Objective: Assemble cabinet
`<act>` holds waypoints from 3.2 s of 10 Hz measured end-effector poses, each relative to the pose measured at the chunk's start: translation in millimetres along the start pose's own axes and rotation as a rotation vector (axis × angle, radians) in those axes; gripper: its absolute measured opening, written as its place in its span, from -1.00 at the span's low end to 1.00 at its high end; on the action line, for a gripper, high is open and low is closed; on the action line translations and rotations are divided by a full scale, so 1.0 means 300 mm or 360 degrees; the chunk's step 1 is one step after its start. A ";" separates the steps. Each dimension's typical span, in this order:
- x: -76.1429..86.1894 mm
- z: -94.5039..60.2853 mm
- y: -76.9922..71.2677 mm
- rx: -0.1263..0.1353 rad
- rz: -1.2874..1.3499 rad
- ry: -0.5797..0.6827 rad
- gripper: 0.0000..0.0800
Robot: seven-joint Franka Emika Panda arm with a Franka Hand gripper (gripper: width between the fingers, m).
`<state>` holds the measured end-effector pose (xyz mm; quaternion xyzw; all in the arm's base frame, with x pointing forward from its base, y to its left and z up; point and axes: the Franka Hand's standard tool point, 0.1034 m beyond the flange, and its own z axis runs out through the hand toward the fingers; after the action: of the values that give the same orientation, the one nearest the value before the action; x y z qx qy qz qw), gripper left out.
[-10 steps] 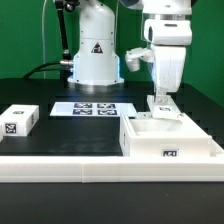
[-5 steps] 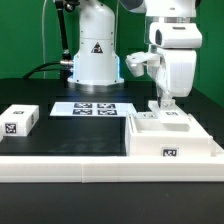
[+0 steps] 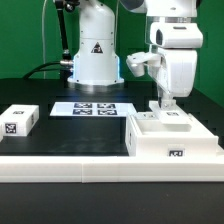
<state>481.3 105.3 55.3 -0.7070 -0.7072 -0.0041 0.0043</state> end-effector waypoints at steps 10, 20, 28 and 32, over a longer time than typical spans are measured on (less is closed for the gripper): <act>0.000 -0.004 0.159 -0.0055 0.0047 0.0021 -0.82; -0.006 0.000 0.318 -0.0036 0.0055 0.0017 -0.81; -0.007 0.000 0.319 -0.0037 0.0055 0.0017 0.99; 0.007 -0.066 0.306 -0.0060 0.0039 0.0002 0.99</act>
Offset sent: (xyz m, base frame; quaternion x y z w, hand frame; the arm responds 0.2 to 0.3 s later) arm 0.0307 0.0028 -0.0024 0.0030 -0.0024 0.0046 1.0000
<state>573.1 107.2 75.2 -0.7157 -0.6982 -0.0179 -0.0085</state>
